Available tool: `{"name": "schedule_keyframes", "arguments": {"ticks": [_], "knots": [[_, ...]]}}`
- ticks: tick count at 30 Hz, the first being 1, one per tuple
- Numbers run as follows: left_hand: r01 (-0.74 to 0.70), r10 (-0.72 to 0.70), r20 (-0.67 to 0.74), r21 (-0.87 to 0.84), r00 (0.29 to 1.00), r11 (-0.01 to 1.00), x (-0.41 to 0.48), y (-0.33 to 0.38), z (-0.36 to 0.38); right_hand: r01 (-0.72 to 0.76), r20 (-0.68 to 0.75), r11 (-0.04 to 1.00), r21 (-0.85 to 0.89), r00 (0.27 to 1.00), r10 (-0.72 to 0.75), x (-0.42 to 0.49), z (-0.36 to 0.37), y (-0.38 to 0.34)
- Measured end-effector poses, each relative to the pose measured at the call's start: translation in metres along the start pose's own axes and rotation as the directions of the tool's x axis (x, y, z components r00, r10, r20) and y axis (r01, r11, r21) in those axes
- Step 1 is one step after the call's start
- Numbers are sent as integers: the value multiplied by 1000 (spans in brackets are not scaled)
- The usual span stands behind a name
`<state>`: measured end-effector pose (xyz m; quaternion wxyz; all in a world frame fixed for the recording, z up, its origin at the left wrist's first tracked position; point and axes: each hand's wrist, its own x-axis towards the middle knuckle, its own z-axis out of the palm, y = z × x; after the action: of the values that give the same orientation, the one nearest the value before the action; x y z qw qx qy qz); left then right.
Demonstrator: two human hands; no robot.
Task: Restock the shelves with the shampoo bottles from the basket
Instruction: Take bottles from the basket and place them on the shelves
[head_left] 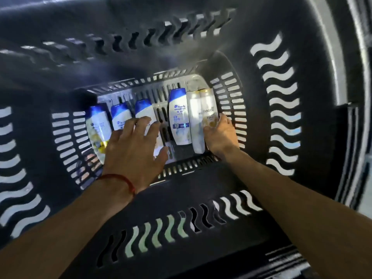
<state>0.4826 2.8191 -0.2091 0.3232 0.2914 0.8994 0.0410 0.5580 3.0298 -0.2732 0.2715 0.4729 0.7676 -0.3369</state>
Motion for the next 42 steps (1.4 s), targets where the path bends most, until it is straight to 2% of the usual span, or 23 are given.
{"name": "schedule_keyframes", "arguments": {"ticks": [5, 9, 14, 17, 19, 22, 25, 29, 33, 37, 42], "knots": [[10, -10, 27, -23, 1000, 1000, 7, -5, 15, 10, -9, 998, 60, 1000, -9, 16, 14, 9], [15, -13, 36, -49, 999, 999, 12, -6, 21, 16, 24, 1000, -15, 1000, -15, 23, 18, 11], [27, -24, 52, -49, 998, 998, 21, -12, 26, -117, 111, 977, 176, 989, 99, 22, 21, 13], [31, -24, 57, -125, 998, 992, 22, -15, 29, -156, 119, 968, 194, 984, 135, 20, 21, 10], [47, -29, 76, -246, 997, 968, 23, -15, 35, -157, 131, 976, 151, 982, 138, 16, 17, 6], [108, -53, 126, -484, 991, 868, 28, -9, 48, -165, 143, 981, 98, 978, 150, 6, 9, 0], [171, -58, 183, -698, 981, 696, 38, 4, 62, -200, 108, 975, 92, 976, 190, -6, 0, -3], [275, -72, 278, -816, 958, 508, 56, 22, 73, -232, 76, 964, 128, 972, 223, -21, -15, -8], [260, -23, 279, -859, 960, 440, 70, 35, 87, -130, 33, 991, -5, 991, 130, -36, -27, -4], [302, -2, 322, -887, 947, 350, 81, 44, 93, -116, 60, 988, -104, 991, 122, -41, -37, 5], [329, 49, 362, -888, 931, 321, 88, 49, 103, -90, 91, 986, -141, 990, 103, -44, -41, 9]]}}
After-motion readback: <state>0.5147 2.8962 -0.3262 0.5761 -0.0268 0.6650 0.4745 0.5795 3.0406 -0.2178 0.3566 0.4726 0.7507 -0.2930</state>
